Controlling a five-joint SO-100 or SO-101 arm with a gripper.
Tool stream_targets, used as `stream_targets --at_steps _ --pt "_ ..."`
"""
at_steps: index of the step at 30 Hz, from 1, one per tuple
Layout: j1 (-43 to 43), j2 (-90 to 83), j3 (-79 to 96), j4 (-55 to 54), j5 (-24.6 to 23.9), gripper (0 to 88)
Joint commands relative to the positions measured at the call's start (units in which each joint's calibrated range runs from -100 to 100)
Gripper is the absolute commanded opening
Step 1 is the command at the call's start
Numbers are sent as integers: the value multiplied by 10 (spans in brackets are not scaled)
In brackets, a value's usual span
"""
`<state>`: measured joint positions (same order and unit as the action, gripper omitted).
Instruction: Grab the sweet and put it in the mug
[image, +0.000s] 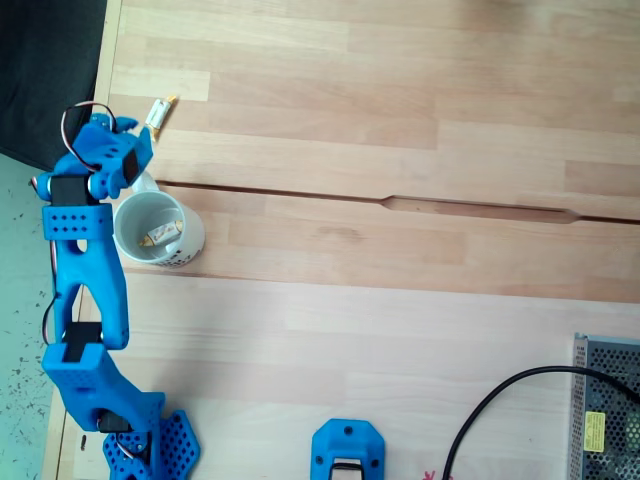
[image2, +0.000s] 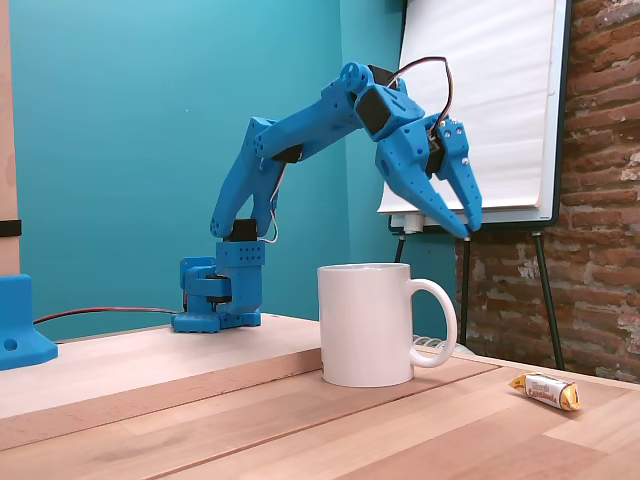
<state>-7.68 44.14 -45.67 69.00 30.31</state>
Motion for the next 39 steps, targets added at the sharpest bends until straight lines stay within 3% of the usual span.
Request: stream_targets --at_steps 1,9,23,34,39 --pt "-3 24 -103 3 -3 45" --pt "-11 136 -210 4 -2 45" --pt "-39 217 -227 1 1 51" --pt "-33 220 -227 -3 2 241" --pt "-32 222 -227 -7 4 276"
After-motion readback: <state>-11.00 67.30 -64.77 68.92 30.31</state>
